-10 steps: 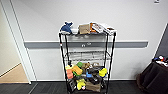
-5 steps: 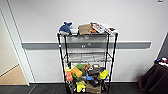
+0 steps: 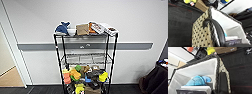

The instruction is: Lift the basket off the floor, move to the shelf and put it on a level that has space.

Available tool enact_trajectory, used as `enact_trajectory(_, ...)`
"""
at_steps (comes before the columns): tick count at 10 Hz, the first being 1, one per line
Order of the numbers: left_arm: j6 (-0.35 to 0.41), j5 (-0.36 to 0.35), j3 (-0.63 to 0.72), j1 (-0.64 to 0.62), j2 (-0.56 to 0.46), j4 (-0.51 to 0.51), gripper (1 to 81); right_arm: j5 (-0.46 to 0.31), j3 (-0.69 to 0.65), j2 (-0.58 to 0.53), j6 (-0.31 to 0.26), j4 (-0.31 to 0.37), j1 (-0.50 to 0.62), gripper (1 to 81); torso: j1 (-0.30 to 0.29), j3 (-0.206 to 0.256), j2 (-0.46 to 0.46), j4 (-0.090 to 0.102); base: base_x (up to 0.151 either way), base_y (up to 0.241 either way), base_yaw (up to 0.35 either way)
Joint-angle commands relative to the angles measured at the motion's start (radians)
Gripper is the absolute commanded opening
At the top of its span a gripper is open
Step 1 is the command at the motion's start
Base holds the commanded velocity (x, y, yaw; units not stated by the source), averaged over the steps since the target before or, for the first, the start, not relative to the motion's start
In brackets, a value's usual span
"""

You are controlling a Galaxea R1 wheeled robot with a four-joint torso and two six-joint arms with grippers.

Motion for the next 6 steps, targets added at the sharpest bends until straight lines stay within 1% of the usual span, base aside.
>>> enact_trajectory(1,0.001,0.002,0.028,-0.121,-0.035,0.011,1.0,-0.002,0.02,-0.023,-0.004,0.007,0.127,1.0,0.0,0.0,0.0,0.0,0.125,0.0,0.0)
enact_trajectory(6,0.001,0.002,0.028,-0.121,-0.034,0.011,1.0,-0.002,0.021,-0.023,-0.004,0.007,0.127,1.0,0.0,0.0,0.0,0.0,0.125,0.0,0.0)
